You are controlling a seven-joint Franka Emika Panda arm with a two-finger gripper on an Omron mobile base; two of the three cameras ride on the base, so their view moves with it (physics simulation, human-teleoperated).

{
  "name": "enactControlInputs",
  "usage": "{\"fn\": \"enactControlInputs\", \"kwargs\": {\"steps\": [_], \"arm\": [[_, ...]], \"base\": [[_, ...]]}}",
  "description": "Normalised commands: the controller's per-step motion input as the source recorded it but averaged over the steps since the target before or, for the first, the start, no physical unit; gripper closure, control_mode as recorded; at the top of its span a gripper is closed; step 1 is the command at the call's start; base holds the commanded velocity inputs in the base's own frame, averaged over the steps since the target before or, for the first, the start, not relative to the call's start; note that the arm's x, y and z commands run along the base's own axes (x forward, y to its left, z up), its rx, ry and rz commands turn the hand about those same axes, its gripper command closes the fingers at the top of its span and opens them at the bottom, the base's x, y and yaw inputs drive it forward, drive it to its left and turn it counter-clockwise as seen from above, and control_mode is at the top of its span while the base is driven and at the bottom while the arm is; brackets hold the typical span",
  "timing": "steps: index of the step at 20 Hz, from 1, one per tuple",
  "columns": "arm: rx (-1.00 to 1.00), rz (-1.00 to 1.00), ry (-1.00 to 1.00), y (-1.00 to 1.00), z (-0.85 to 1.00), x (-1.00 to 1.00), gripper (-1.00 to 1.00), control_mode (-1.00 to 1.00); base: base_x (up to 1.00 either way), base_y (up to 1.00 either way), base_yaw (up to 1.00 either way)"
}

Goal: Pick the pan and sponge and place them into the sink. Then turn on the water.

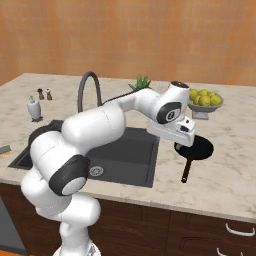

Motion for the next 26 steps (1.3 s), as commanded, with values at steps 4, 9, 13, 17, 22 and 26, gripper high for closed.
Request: {"fn": "enactControlInputs", "kwargs": {"steps": [4, 9, 13, 17, 22, 26], "arm": [[0.00, 0.03, 0.06, -0.13, -0.20, 0.00, -1.00, -1.00], [0.00, 0.05, 0.04, -0.29, -0.33, 0.03, -1.00, -1.00], [0.00, 0.02, 0.05, -0.21, -0.23, 0.13, -1.00, -1.00], [0.00, 0.00, 0.08, -0.01, -0.32, 0.21, -1.00, -1.00], [0.04, 0.00, 0.09, -0.14, -0.33, 0.27, -1.00, -1.00], [0.05, 0.00, 0.09, -0.21, -0.30, 0.29, -1.00, -1.00]], "base": [[0.00, 0.00, 0.00], [0.00, 0.00, 0.00], [0.00, 0.00, 0.00], [0.00, 0.00, 0.00], [0.00, 0.00, 0.00], [0.00, 0.00, 0.00]]}}
